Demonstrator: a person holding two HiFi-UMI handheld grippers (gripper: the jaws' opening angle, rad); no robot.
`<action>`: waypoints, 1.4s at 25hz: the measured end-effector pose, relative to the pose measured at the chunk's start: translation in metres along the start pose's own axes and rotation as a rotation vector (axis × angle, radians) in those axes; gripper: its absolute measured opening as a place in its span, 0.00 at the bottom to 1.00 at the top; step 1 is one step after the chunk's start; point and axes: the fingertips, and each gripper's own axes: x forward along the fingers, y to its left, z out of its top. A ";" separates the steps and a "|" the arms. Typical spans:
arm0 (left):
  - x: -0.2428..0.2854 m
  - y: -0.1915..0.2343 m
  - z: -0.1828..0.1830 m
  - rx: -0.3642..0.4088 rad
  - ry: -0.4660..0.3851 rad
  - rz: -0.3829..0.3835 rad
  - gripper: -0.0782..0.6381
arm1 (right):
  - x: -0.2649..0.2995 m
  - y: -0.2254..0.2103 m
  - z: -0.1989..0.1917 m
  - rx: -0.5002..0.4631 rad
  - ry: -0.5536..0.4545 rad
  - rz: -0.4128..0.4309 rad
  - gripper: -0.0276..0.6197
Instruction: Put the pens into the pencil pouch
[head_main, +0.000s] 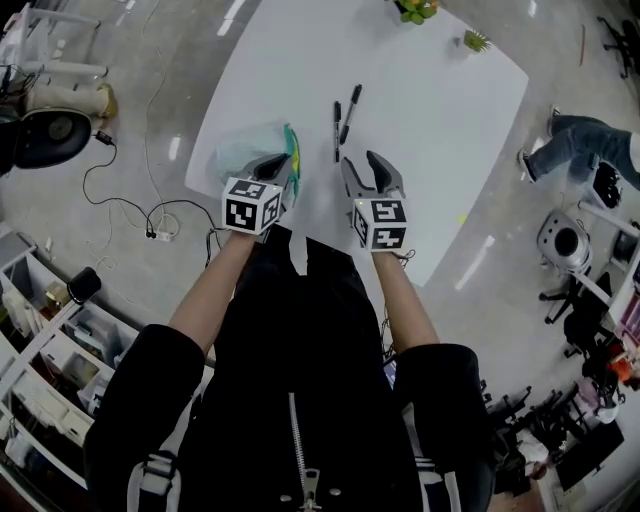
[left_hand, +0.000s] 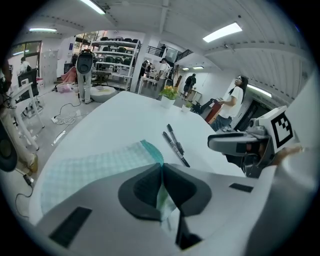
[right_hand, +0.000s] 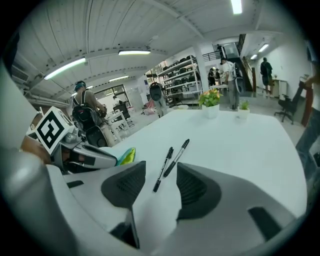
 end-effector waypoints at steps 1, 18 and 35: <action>-0.001 0.000 0.001 -0.003 -0.003 -0.006 0.16 | 0.005 0.004 -0.004 -0.004 0.014 0.008 0.36; -0.012 0.007 0.007 -0.020 -0.010 -0.067 0.16 | 0.058 0.017 -0.049 -0.067 0.200 -0.015 0.27; -0.019 0.012 0.006 -0.019 -0.017 -0.084 0.16 | 0.060 0.010 -0.066 -0.144 0.290 -0.086 0.11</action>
